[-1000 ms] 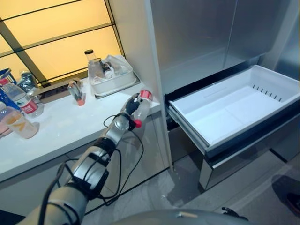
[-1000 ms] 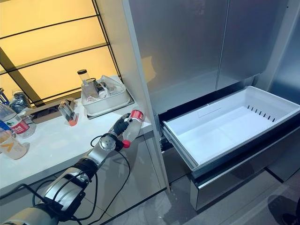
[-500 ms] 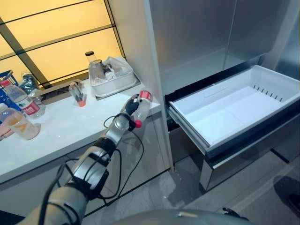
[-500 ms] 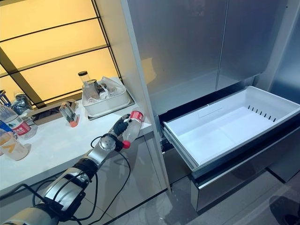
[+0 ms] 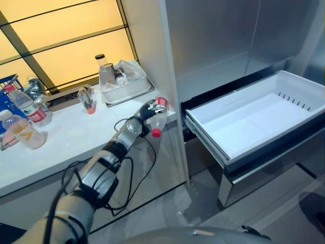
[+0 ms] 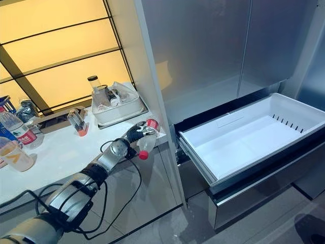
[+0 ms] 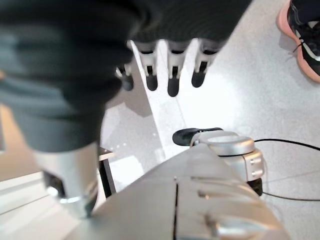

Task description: Take the drinks into the refrigerator

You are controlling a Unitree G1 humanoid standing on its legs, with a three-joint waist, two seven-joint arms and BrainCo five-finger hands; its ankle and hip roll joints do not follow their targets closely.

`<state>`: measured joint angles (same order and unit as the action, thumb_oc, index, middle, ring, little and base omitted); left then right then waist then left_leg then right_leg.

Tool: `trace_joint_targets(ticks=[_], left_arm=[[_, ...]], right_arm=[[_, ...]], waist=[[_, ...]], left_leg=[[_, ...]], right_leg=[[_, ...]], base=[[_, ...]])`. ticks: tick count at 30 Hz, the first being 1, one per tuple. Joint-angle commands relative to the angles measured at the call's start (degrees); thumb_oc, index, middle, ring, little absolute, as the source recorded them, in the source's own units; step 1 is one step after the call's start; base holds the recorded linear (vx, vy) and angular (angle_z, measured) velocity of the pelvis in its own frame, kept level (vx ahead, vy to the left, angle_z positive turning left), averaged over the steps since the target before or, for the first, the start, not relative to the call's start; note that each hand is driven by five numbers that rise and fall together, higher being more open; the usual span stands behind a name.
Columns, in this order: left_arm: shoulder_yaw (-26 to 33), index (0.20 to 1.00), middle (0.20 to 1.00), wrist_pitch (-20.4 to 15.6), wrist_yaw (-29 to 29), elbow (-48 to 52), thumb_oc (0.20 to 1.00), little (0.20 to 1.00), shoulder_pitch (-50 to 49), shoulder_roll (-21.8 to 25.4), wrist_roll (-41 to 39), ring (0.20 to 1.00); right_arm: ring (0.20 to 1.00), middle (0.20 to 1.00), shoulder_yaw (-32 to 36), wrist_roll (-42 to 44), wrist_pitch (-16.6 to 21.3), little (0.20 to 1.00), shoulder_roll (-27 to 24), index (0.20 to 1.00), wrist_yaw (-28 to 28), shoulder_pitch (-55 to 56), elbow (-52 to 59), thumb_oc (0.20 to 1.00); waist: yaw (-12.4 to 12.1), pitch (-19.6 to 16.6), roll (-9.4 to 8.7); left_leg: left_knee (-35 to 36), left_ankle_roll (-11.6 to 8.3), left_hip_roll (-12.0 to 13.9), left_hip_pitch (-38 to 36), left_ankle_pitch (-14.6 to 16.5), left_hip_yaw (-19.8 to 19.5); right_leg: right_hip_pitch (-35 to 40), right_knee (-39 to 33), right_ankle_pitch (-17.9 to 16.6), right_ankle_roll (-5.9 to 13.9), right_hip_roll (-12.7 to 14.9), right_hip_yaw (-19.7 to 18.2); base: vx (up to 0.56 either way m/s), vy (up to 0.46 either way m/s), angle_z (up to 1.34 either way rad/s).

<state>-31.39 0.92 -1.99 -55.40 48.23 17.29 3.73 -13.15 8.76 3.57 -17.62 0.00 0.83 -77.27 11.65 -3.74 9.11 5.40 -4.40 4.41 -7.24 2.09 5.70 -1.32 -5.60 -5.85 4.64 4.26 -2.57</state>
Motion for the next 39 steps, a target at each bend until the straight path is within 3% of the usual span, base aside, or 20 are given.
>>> trace_joint_targets(ticks=[1, 13, 20, 23, 39], left_arm=[[0.3, 1.000, 1.000, -1.6, 2.4, -3.7, 1.000, 1.000, 7.5, 0.4, 1.8, 1.000], [-1.0, 1.000, 1.000, -1.2, 3.7, -5.7, 1.000, 1.000, 6.6, 0.7, 4.3, 1.000], [-5.1, 1.000, 1.000, -1.4, 4.0, -4.1, 1.000, 1.000, 8.0, 2.2, 12.5, 1.000], [-6.3, 1.000, 1.000, -1.2, 2.4, -7.7, 1.000, 1.000, 10.4, 1.0, 14.8, 1.000], [-7.0, 1.000, 1.000, 1.2, 3.5, -9.9, 1.000, 1.000, 9.3, -1.9, 19.1, 1.000]], right_arm=[[1.000, 1.000, -0.3, 1.0, -0.7, 1.000, 2.6, 1.000, 1.4, -1.3, -6.5, 1.000], [1.000, 1.000, 0.1, 1.4, -1.0, 1.000, 2.2, 1.000, 1.8, -2.0, -6.5, 1.000], [1.000, 1.000, 0.9, 2.1, -0.7, 1.000, 1.4, 1.000, 1.6, -2.8, -5.8, 1.000], [1.000, 1.000, 0.4, 2.2, -0.2, 1.000, 0.4, 1.000, 1.4, -2.8, -4.9, 1.000], [1.000, 1.000, 1.1, 3.1, -0.6, 1.000, 0.0, 1.000, 0.9, -3.3, -4.6, 1.000]], waist=[[1.1, 0.4, -4.36], [2.2, 0.8, -3.17], [2.8, 1.5, -1.94], [4.0, 1.7, -0.92], [3.7, 2.5, -0.07]], left_leg=[[-0.4, 1.33, -2.1, -0.2, 2.5, -0.3], [-0.4, 1.39, -2.2, -0.5, 2.5, 0.7], [-0.5, 1.31, -2.3, -0.4, 2.4, 0.9], [-0.6, 1.27, -2.3, -0.5, 2.5, 1.6], [-1.0, 1.31, -2.4, -0.3, 2.4, 0.5]], right_leg=[[3.3, 0.6, 4.6, 3.41, 2.9, -1.9], [2.9, 0.6, 4.5, 3.33, 2.9, -3.0], [2.5, 0.8, 4.4, 3.30, 2.8, -3.3], [2.1, 0.9, 4.4, 3.30, 2.7, -4.1], [2.8, 1.0, 4.7, 2.97, 2.9, -3.2]], base=[[0.00, 0.000, 0.00], [0.00, 0.000, 0.00], [-0.01, 0.003, -0.02], [0.00, 0.007, -0.02], [0.00, 0.001, -0.02]])
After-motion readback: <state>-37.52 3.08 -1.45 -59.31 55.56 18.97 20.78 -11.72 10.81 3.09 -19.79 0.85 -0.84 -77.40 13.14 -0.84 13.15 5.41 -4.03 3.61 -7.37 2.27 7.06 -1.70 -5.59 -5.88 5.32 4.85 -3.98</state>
